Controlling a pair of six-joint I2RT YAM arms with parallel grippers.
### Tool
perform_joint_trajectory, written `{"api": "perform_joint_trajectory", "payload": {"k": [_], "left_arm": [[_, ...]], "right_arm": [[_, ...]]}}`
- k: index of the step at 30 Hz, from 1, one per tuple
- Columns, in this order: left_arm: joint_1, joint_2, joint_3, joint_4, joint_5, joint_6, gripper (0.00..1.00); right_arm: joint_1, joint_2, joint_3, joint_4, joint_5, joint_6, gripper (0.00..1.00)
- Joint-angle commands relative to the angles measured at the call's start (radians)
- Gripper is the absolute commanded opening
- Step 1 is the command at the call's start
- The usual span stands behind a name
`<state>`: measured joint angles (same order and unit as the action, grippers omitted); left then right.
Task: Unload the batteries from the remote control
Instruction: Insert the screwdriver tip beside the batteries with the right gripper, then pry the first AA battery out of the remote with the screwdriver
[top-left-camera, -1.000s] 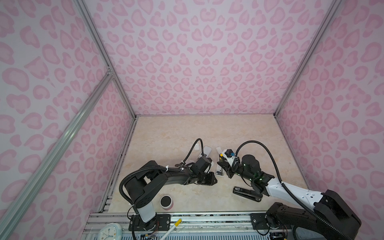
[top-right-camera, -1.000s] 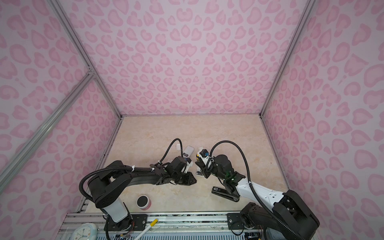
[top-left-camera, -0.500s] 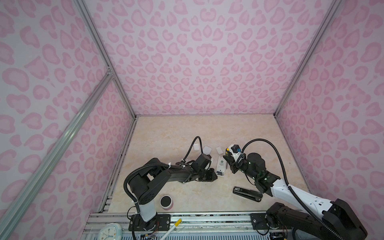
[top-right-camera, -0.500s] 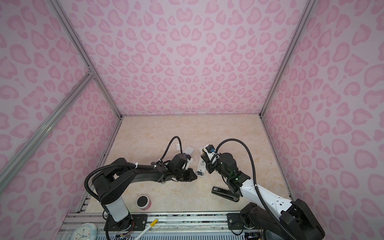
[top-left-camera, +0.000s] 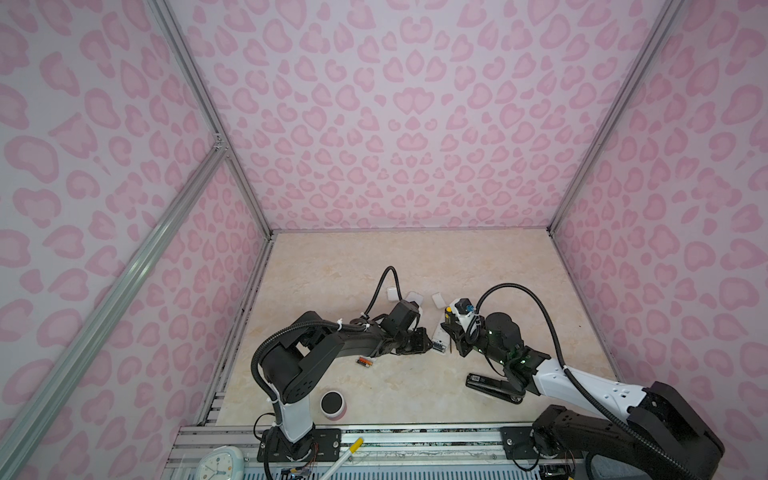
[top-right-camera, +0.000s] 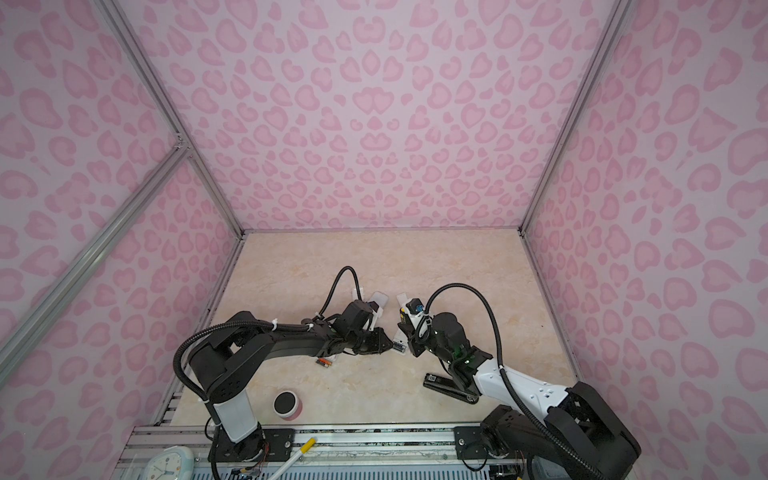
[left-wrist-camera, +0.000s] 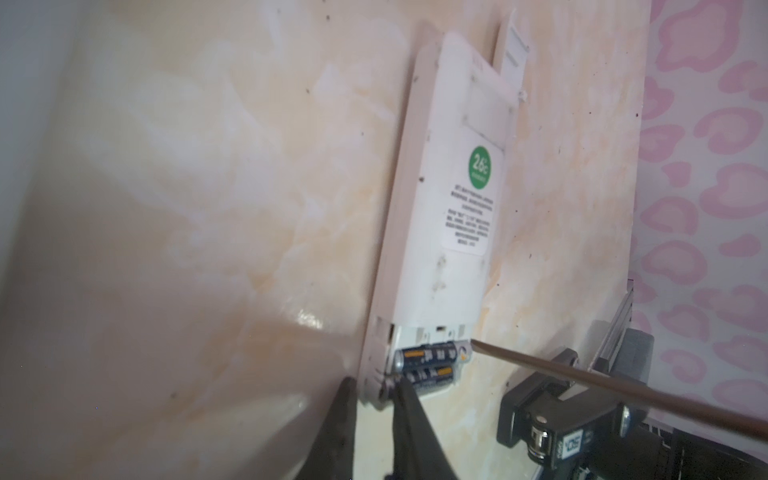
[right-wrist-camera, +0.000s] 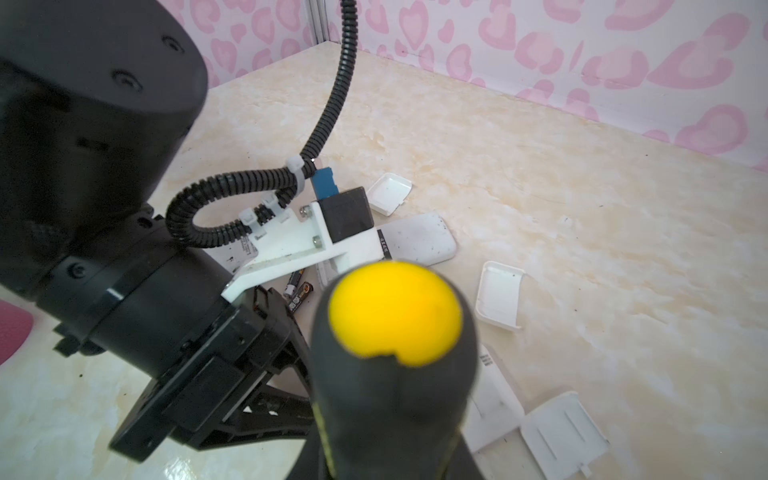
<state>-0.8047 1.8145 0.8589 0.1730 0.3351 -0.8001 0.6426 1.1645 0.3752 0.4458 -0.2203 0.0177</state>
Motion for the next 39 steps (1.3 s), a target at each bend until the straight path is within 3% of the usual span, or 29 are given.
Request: {"api": "perform_joint_trajectory", "payload": {"k": [1, 15, 28, 39], "left_arm": [[0.010, -0.020, 0.005, -0.003, -0.040, 0.015, 0.22], [0.012, -0.122, -0.085, 0.011, -0.065, -0.002, 0.25], [-0.019, -0.089, -0.107, 0.063, -0.038, -0.030, 0.24], [-0.031, -0.061, -0.115, 0.079, -0.005, -0.057, 0.24]], "right_arm": [[0.010, 0.021, 0.009, 0.091, -0.022, 0.025, 0.00], [0.043, -0.080, 0.010, 0.088, -0.032, -0.003, 0.00], [0.044, 0.102, 0.046, 0.196, -0.095, -0.042, 0.00], [0.045, 0.063, 0.000, 0.160, -0.100, -0.137, 0.00]]}}
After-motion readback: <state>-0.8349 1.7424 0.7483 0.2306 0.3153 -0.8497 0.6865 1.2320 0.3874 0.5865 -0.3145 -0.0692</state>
